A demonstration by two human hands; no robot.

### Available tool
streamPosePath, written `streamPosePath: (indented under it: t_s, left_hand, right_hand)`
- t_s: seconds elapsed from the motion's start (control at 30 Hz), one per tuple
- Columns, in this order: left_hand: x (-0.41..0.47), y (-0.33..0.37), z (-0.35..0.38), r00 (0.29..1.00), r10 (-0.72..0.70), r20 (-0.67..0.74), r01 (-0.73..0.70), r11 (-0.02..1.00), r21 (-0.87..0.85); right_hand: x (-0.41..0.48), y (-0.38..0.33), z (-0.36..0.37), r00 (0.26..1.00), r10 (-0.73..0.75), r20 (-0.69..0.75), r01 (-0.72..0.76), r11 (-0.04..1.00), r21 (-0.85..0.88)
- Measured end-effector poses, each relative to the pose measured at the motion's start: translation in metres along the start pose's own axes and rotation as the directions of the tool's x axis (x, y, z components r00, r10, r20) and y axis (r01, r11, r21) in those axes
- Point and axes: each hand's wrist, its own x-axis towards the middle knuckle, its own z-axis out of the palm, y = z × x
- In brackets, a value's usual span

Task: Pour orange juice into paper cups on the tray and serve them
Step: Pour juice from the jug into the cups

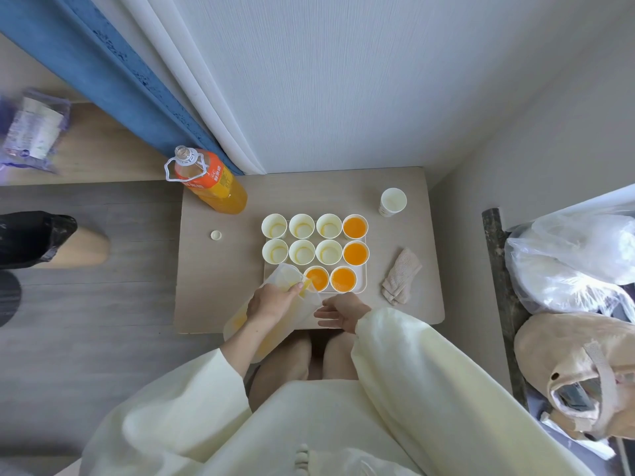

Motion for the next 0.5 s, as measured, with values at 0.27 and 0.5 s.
streamPosePath:
  t_s: [0.27,0.5]
  left_hand:
    - [0.0010,-0.0004,0.0011,1.000,0.002,-0.003,-0.002,1.000,0.010]
    - [0.0013,-0.0023,0.0013,1.000,0.005,-0.012,-0.005,1.000,-0.001]
  right_hand:
    - [0.0021,0.0021,-0.0005,1.000,-0.012,0.005,0.012,1.000,0.013]
    - [0.0013,0.0036,0.0001,1.000,-0.022,0.008,0.022,1.000,0.022]
